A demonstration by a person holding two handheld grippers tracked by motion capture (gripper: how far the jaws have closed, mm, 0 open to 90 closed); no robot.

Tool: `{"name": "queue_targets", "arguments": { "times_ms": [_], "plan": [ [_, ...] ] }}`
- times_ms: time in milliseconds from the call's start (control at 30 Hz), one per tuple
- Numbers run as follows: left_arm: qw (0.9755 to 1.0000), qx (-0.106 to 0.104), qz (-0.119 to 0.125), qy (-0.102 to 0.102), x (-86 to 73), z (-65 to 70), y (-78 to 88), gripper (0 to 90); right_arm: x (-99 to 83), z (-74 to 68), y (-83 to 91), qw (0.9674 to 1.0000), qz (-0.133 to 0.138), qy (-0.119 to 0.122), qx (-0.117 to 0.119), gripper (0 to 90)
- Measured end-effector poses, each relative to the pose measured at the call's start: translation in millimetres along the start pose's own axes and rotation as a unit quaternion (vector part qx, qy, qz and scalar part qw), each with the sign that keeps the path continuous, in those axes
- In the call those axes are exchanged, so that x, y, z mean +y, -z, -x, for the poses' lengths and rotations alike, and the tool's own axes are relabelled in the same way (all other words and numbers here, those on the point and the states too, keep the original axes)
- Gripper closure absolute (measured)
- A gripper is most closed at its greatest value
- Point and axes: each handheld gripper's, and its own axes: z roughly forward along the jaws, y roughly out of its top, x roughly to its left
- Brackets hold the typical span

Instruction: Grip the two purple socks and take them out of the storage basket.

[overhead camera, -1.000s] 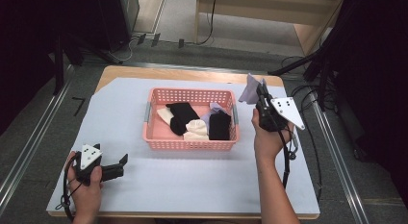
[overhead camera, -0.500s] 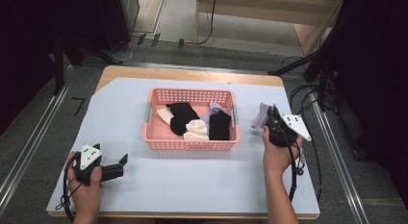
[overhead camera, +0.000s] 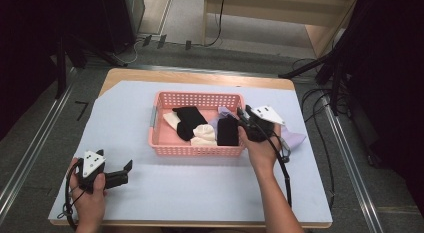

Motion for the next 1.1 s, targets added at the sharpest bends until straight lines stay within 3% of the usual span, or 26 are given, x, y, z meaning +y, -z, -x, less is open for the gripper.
{"name": "queue_targets", "arguments": {
  "times_ms": [133, 167, 200, 267, 300, 333, 367, 400, 467, 500, 533, 567, 633, 700, 733, 833, 867, 900, 933, 1033, 1100],
  "plan": [
    [1.0000, -0.003, -0.002, 0.004, 0.3, -0.6, -0.2, 0.6, 6.7, -12.6, -22.8, 0.9982, -0.048, 0.034, 0.008, 72.4],
    [1.0000, -0.004, -0.004, 0.006, 0.4, -1.0, -0.4, 0.6, 11.0, -16.5, -32.7, 0.9934, -0.089, 0.072, -0.012, 72.9],
    [1.0000, -0.004, -0.004, 0.006, 0.4, -1.0, -0.4, 0.6, 11.0, -16.5, -32.7, 0.9934, -0.089, 0.072, -0.012, 72.9],
    [1.0000, -0.005, -0.004, 0.006, 0.4, -1.1, -0.4, 0.6, 14.4, -16.7, -41.2, 0.9891, -0.120, 0.084, -0.016, 72.5],
    [1.0000, -0.005, -0.004, 0.006, 0.4, -1.0, -0.5, 0.6, 17.1, -13.3, -49.5, 0.9858, -0.148, 0.078, -0.014, 71.2],
    [1.0000, -0.005, -0.004, 0.006, 0.4, -1.0, -0.5, 0.6, 17.1, -13.3, -49.5, 0.9858, -0.148, 0.078, -0.014, 71.2],
    [1.0000, -0.005, -0.004, 0.005, 0.4, -1.0, -0.5, 0.6, 17.4, -11.6, -54.9, 0.9829, -0.166, 0.080, -0.005, 70.6],
    [1.0000, -0.005, -0.004, 0.005, 0.4, -1.0, -0.5, 0.6, 17.4, -11.6, -54.9, 0.9829, -0.166, 0.080, -0.005, 70.6],
    [1.0000, -0.004, -0.004, 0.005, 0.4, -0.9, -0.5, 0.6, 15.9, -11.4, -60.6, 0.9793, -0.178, 0.096, -0.003, 70.5],
    [1.0000, -0.004, -0.006, 0.004, 0.6, -0.9, -0.3, 0.6, 12.6, -11.7, -66.4, 0.9745, -0.185, 0.126, -0.006, 70.1],
    [1.0000, -0.004, -0.006, 0.004, 0.6, -0.9, -0.3, 0.6, 12.6, -11.7, -66.4, 0.9745, -0.185, 0.126, -0.006, 70.1],
    [1.0000, -0.004, -0.005, 0.003, 0.6, -0.9, -0.2, 0.6, 9.8, -12.3, -71.4, 0.9695, -0.198, 0.143, -0.014, 69.1],
    [1.0000, -0.004, -0.005, 0.003, 0.5, -0.9, -0.3, 0.6, 10.2, -11.0, -73.1, 0.9703, -0.193, 0.146, -0.012, 67.9],
    [1.0000, -0.005, -0.005, 0.003, 0.5, -0.9, -0.3, 0.6, 9.5, -9.9, -75.1, 0.9685, -0.201, 0.147, -0.007, 66.2],
    [1.0000, -0.004, -0.006, 0.003, 0.6, -0.9, -0.3, 0.6, 5.6, -7.9, -79.3, 0.9626, -0.220, 0.159, 0.005, 64.0],
    [1.0000, -0.004, -0.007, 0.002, 0.7, -0.8, -0.4, 0.6, 4.1, -8.1, -79.5, 0.9620, -0.212, 0.172, 0.008, 64.1],
    [1.0000, -0.004, -0.005, 0.002, 0.5, -0.6, -0.8, 0.6, 4.3, -7.9, -79.7, 0.9621, -0.213, 0.171, 0.007, 66.9],
    [1.0000, -0.004, -0.005, 0.001, 0.5, -0.5, -0.7, 0.6, 3.4, -8.9, -81.1, 0.9563, -0.217, 0.196, -0.008, 77.2],
    [1.0000, -0.004, -0.004, 0.002, 0.4, -0.4, -0.6, 0.6, 3.0, -8.8, -81.6, 0.9531, -0.219, 0.209, -0.012, 82.7],
    [1.0000, -0.004, -0.004, 0.002, 0.4, -0.4, -0.6, 0.6, 2.8, -7.4, -81.0, 0.9520, -0.222, 0.210, -0.019, 87.5],
    [1.0000, -0.004, -0.003, 0.002, 0.3, -0.3, -0.7, 0.6, 4.6, -2.3, -78.2, 0.9620, -0.212, 0.172, -0.003, 88.2]
  ]
}}
